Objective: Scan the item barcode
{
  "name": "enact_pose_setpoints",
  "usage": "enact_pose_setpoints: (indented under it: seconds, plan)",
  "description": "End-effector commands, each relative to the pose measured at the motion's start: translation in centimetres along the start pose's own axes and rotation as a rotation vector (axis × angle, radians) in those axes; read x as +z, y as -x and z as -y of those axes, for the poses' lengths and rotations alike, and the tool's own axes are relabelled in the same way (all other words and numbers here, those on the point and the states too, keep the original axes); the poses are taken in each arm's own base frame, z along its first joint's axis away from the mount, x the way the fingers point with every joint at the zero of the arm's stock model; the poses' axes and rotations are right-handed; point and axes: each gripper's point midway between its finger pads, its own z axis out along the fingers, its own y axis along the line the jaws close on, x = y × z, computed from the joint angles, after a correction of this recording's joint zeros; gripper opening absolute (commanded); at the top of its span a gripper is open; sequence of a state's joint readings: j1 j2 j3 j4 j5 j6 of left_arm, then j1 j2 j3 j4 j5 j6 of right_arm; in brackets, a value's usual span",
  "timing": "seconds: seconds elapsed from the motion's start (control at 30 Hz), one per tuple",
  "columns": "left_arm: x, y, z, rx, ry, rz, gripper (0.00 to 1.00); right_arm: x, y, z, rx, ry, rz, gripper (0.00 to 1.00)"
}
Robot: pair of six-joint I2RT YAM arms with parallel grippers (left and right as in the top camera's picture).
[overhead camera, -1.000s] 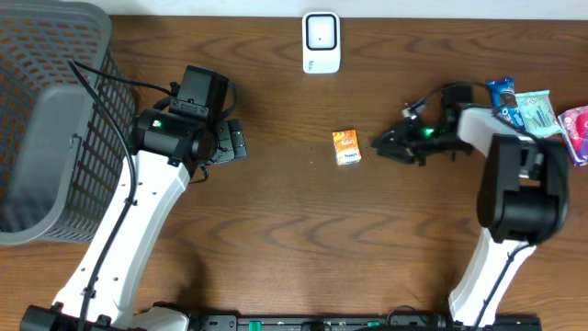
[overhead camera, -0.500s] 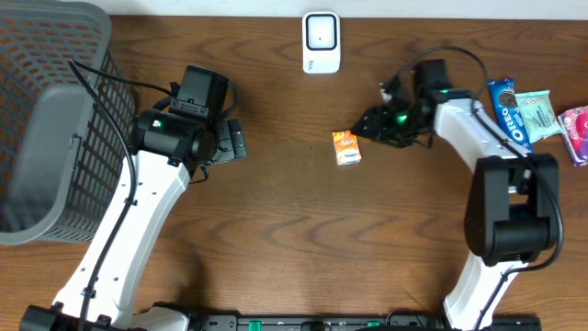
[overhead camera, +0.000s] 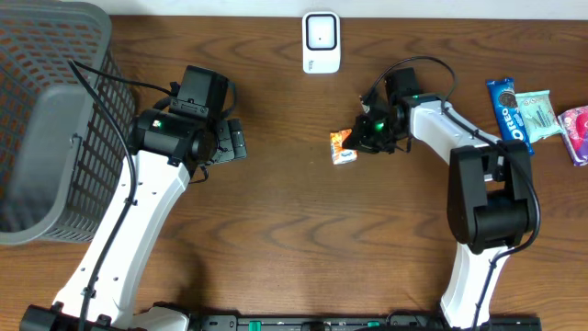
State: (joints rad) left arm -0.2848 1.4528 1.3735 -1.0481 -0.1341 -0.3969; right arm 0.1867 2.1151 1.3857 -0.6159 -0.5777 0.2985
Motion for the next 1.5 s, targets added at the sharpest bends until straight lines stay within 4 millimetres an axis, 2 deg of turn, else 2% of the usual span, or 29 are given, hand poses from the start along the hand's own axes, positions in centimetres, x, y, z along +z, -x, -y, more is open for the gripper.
enact_pose_setpoints:
  seconds: [0.0,0.07,0.1,0.23,0.27,0.33,0.4,0.47,0.57,0.6,0.67,0.73,0.83,0.87,1.0,1.1,1.13,1.2,1.23,1.3,1.4,1.47]
  plan:
    - [-0.1,0.2,-0.2,-0.008,0.009,0.005,0.98,0.9,0.7,-1.5,-0.007,0.085,0.003,0.01]
    - [-0.1,0.2,-0.2,-0.008,0.009,0.006,0.98,-0.5,2.4,-2.2,-0.049,0.065,0.06,0.01]
    - [-0.1,0.2,-0.2,-0.008,0.009,0.005,0.98,-2.8,4.9,-2.9,-0.085,-0.001,0.15,0.01]
    - [-0.1,0.2,-0.2,-0.008,0.009,0.005,0.98,-8.7,11.2,-4.2,-0.233,-0.264,0.413,0.01]
    - [-0.1,0.2,-0.2,-0.008,0.009,0.005,0.98,-10.5,13.5,-5.4,-0.378,-0.375,0.51,0.01]
    - [-0.1,0.2,-0.2,-0.008,0.009,0.005,0.98,-11.6,15.5,-7.3,-0.572,-0.523,0.619,0.01]
    - [-0.1,0.2,-0.2,-0.008,0.009,0.005,0.98,-12.8,17.5,-9.0,-0.693,-0.711,0.751,0.01]
    - [-0.1,0.2,-0.2,-0.008,0.009,0.005,0.98,-13.2,18.3,-10.0,-0.747,-0.789,0.808,0.01]
    - [-0.1,0.2,-0.2,-0.008,0.009,0.005,0.98,-11.6,19.2,-11.2,-0.905,-0.852,0.813,0.01]
    - [-0.1,0.2,-0.2,-0.008,0.009,0.005,0.98,-10.3,19.5,-11.0,-0.967,-0.878,0.792,0.01]
    - [-0.1,0.2,-0.2,-0.008,0.009,0.005,0.98,-9.1,20.2,-10.4,-1.006,-0.925,0.791,0.01]
    - [-0.1,0.2,-0.2,-0.008,0.009,0.006,0.98,-8.5,21.0,-9.4,-0.979,-0.969,0.823,0.01]
    - [-0.1,0.2,-0.2,-0.008,0.009,0.005,0.98,-7.6,21.1,-9.6,-0.952,-0.911,0.842,0.01]
    - [-0.1,0.2,-0.2,-0.008,0.009,0.005,0.98,-7.7,21.2,-9.9,-0.905,-0.873,0.875,0.01]
    - [-0.1,0.2,-0.2,-0.008,0.009,0.005,0.98,-12.0,22.4,-10.0,-0.712,-0.881,1.006,0.01]
    - [-0.1,0.2,-0.2,-0.008,0.009,0.005,0.98,-16.9,23.3,-8.0,-0.574,-0.939,1.035,0.01]
    - [-0.1,0.2,-0.2,-0.008,0.009,0.006,0.98,-18.7,23.4,-6.4,-0.527,-0.96,1.013,0.01]
    - [-0.1,0.2,-0.2,-0.008,0.009,0.006,0.98,-21.1,23.1,-2.6,-0.423,-1.007,0.949,0.01]
    - [-0.1,0.2,-0.2,-0.008,0.009,0.005,0.98,-22.5,22.3,0.9,-0.317,-1.051,0.904,0.01]
    - [-0.1,0.2,-0.2,-0.008,0.009,0.006,0.98,-24.0,20.3,6.6,-0.175,-1.131,0.799,0.01]
    - [-0.1,0.2,-0.2,-0.008,0.009,0.006,0.98,-24.9,16.9,13.6,0.005,-1.181,0.66,0.01]
    - [-0.1,0.2,-0.2,-0.008,0.009,0.005,0.98,-25.6,14.8,17.3,0.107,-1.205,0.6,0.01]
